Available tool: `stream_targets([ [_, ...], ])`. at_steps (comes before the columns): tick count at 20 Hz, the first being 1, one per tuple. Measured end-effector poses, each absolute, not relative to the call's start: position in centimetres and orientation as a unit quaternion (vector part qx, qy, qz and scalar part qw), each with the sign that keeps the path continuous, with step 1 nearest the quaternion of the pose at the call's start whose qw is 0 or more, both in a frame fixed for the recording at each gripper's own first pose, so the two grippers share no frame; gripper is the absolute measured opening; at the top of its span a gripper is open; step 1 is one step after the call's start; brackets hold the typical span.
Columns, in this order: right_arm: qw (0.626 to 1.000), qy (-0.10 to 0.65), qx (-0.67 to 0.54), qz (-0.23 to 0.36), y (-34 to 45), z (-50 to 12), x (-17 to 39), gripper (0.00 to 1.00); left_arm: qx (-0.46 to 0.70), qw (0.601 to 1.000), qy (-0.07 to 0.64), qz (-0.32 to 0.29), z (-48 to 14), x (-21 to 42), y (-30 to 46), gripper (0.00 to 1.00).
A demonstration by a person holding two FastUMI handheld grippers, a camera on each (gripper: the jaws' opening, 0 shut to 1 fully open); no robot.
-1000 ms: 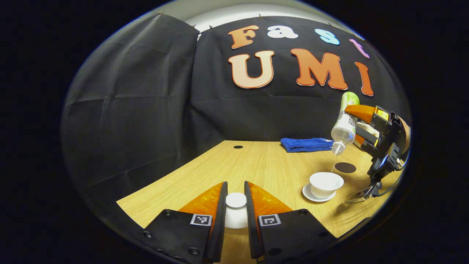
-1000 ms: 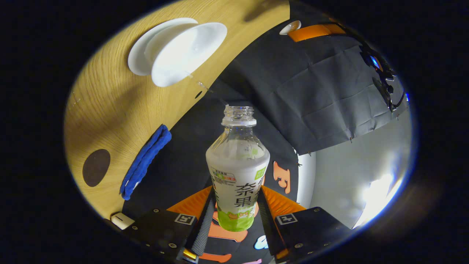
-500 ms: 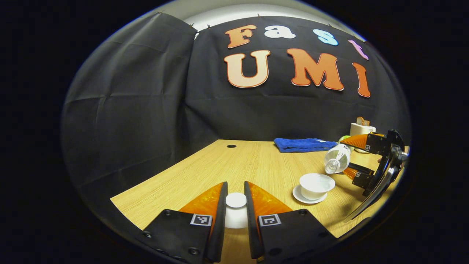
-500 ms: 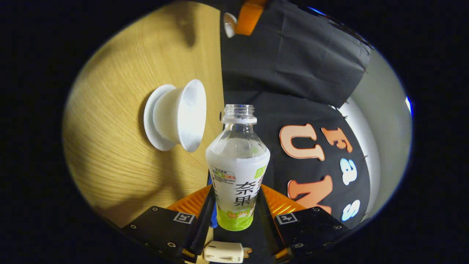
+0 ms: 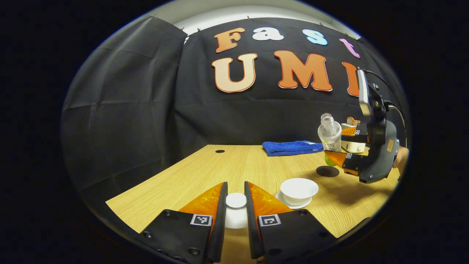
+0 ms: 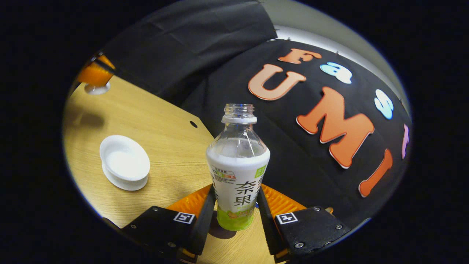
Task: Open the teacup lid with one hand, grasp the water bottle and pour water into the teacup with the other hand; after pouring, place the water bottle on the coaster and then close the teacup lid.
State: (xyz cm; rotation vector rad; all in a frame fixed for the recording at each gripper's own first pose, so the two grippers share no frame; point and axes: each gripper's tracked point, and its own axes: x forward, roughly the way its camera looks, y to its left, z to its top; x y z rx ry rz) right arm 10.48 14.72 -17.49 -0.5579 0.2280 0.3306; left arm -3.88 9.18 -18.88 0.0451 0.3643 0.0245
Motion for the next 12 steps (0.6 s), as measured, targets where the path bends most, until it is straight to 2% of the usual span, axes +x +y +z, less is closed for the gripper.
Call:
stream_targets([
  [5, 0.963, 0.184, -0.129, 0.146, 14.2, -20.6, 12.4, 0.66, 0.027, 0.982, 0.186, 0.004, -19.1, -3.8, 7.8, 0.32],
  [9, 0.963, 0.228, -0.034, 0.142, 14.4, -21.9, 12.5, 0.64, 0.028, 0.982, 0.185, 0.001, -19.0, -3.6, 7.4, 0.32],
  [12, 0.958, 0.249, 0.023, 0.14, 14.7, -22.8, 12.5, 0.66, 0.026, 0.982, 0.189, -0.001, -19.2, -3.5, 6.9, 0.31],
])
